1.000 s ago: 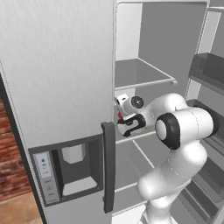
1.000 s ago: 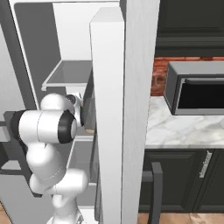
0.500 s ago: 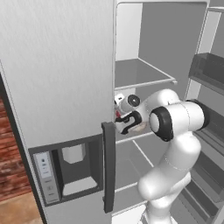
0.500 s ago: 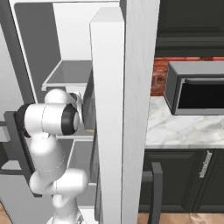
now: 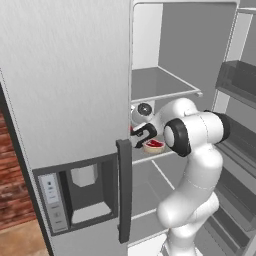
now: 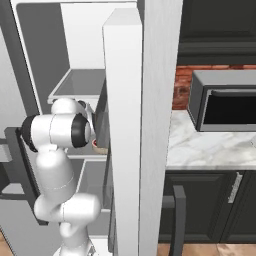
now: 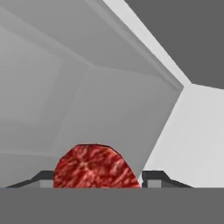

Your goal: Place the steak on the counter behind the older steak on the same shelf of the fridge to maintain FIFO order. Close the fridge door when finished.

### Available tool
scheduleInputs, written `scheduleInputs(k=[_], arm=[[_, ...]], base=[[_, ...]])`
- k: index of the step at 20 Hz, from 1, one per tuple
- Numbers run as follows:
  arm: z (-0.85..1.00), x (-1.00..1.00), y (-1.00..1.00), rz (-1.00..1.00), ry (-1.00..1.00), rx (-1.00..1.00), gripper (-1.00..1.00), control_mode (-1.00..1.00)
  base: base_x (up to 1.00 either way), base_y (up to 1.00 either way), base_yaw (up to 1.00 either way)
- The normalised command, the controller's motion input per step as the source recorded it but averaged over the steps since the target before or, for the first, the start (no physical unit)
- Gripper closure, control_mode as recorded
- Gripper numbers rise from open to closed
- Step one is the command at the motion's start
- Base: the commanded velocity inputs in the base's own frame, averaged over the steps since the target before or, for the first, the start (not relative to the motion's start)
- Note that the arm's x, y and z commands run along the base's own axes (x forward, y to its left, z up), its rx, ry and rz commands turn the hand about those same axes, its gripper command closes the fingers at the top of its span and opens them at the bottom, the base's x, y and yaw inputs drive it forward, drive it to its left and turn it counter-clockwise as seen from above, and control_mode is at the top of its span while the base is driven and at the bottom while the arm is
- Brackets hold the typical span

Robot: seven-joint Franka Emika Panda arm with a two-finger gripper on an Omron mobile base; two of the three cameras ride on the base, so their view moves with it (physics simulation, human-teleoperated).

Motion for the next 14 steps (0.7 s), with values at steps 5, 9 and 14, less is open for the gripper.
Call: scheduleInputs(k=[5,9,14], arm=[[-0.10,-0.17,0.04,0.01,-0.07,-0.05,-1.00,-1.00],[-0.02,-0.02,0.04,0.03,-0.03,-0.04,-1.00,-1.00],[0.08,-0.20,0.00,0.03,-0.02,0.00,-1.00,-1.00]], base=[[0.00,0.00,0.00],[0.00,0.00,0.00],[0.00,0.00,0.00]])
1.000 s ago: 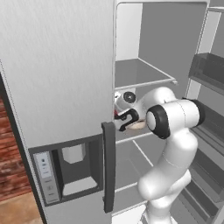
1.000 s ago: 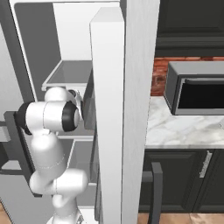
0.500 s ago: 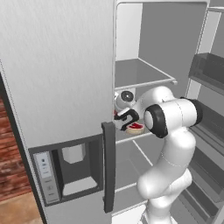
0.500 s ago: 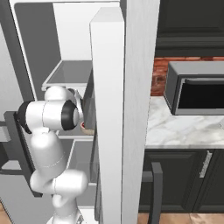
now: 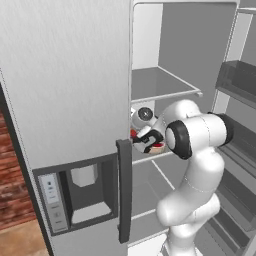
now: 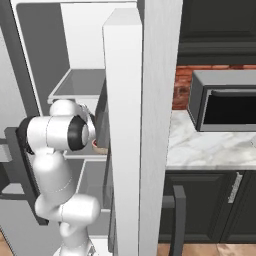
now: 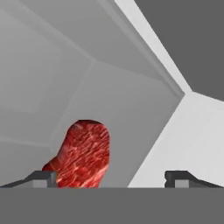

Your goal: Place the steak on the counter behind the older steak on the same shelf of the fridge to maintain FIFO order. Close the fridge door when finished.

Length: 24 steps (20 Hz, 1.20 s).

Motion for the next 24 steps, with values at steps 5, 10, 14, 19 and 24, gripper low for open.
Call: scheduleInputs(k=[5,10,14,19,24], arm=[[0.62,-0.72,0.00,0.01,-0.10,-0.01,-1.00,-1.00],[0.79,-0.86,0.00,0.00,-0.06,0.00,-1.00,-1.00],[0.71,-0.94,0.00,0.00,0.00,0.00,-1.00,-1.00],[0.93,-0.80,0.00,0.00,0.05,0.00,-1.00,-1.00],[0.92,-0.79,0.00,0.00,0.11,0.00,-1.00,-1.00]], base=[[0.00,0.00,0.00],[0.00,0.00,0.00],[0.00,0.00,0.00],[0.00,0.00,0.00],[0.00,0.00,0.00]])
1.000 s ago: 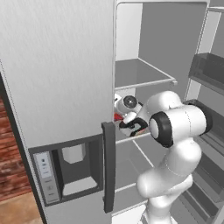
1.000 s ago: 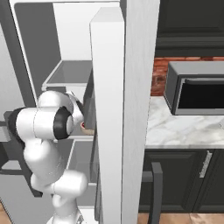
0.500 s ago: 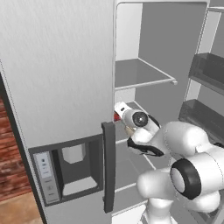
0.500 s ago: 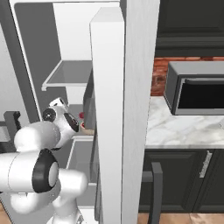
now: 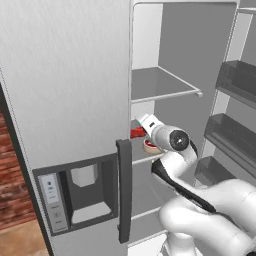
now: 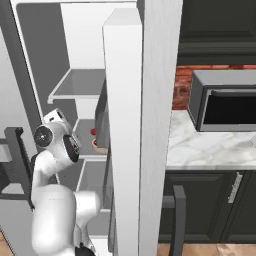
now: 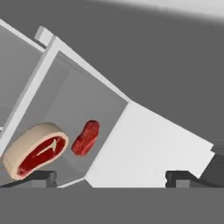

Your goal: Place the steak on the counter behind the older steak on the same shelf of the fridge to maintain FIFO order. Close the fridge door when finished.

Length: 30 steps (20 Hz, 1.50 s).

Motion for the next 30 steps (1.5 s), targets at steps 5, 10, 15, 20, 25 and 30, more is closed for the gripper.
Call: scheduleInputs(k=[5,10,15,20,25,30], arm=[[0.65,-0.92,-0.02,-0.04,0.09,0.00,-1.00,-1.00],[0.10,-1.00,-0.02,-0.07,0.02,0.00,-1.00,-1.00],[-0.03,-1.00,-0.04,-0.07,0.00,0.00,-1.00,-1.00],[-0.04,-0.99,-0.31,-0.02,0.00,0.00,-1.00,-1.00],[-0.11,-0.30,-0.18,-0.02,0.00,0.00,-1.00,-1.00],[-0.07,0.00,-0.25,-0.04,0.00,0.04,-1.00,-1.00]], base=[[0.00,0.00,0.00],[0.00,0.00,0.00],[0.00,0.00,0.00],[0.00,0.00,0.00],[0.00,0.00,0.00],[0.00,0.00,0.00]])
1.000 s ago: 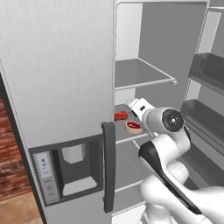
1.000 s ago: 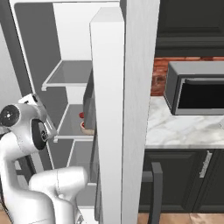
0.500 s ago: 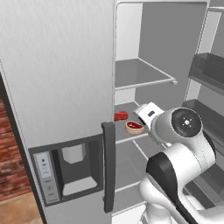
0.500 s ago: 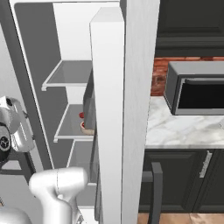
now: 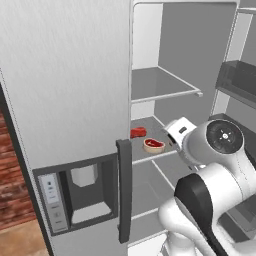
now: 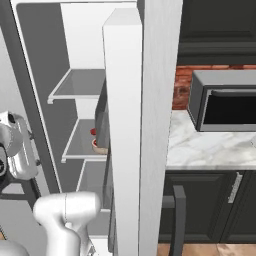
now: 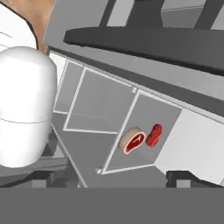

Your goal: Place the steak on the counter behind the older steak on the same shelf of the fridge to maintain FIFO order. Close the fridge door when finished.

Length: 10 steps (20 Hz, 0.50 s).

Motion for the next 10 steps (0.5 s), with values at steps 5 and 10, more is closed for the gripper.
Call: scheduleInputs(k=[5,10], arm=[[-0.14,-0.25,-0.45,-0.12,0.00,0.08,-1.00,-1.00],[-0.07,-0.20,0.00,0.00,-0.02,0.00,-1.00,1.00]], base=[[0.00,0.00,0.00],[-0.80,0.06,0.00]])
